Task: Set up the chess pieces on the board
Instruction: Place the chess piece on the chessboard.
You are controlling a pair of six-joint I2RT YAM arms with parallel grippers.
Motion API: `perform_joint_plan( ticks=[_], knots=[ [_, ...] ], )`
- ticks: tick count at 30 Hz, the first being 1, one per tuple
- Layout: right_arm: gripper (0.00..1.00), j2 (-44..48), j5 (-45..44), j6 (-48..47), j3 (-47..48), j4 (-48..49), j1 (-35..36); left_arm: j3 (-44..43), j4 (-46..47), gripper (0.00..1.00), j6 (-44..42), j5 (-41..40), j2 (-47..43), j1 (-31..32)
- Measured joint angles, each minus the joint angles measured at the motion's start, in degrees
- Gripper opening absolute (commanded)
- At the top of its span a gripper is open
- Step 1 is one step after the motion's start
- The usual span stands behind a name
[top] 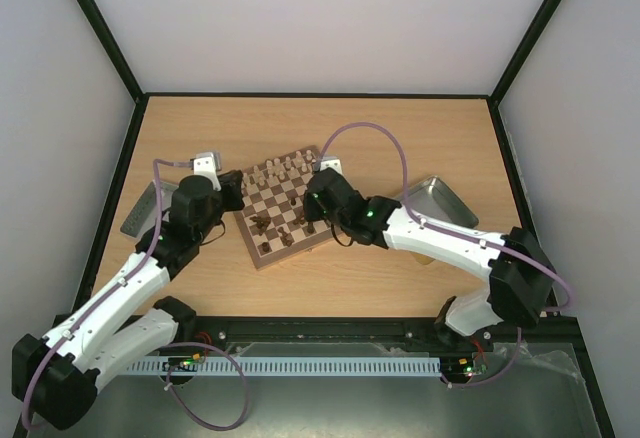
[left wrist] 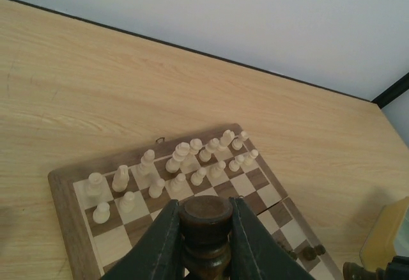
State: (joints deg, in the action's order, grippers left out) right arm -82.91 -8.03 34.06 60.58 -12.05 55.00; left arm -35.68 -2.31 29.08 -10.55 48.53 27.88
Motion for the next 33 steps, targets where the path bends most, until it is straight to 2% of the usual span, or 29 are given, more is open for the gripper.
perform_joint_plan(
  ticks=[10, 33],
  knots=[
    [0.09, -1.9, -4.8, -1.7, -4.0, -3.0, 0.5, 0.2, -1.7, 0.07, 0.1, 0.2, 0.2, -0.7],
    [0.18, -9.6, -0.1, -2.3, -7.0, -2.4, 0.5, 1.2, -1.6, 0.06, 0.1, 1.4, 0.1, -1.7]
  ],
)
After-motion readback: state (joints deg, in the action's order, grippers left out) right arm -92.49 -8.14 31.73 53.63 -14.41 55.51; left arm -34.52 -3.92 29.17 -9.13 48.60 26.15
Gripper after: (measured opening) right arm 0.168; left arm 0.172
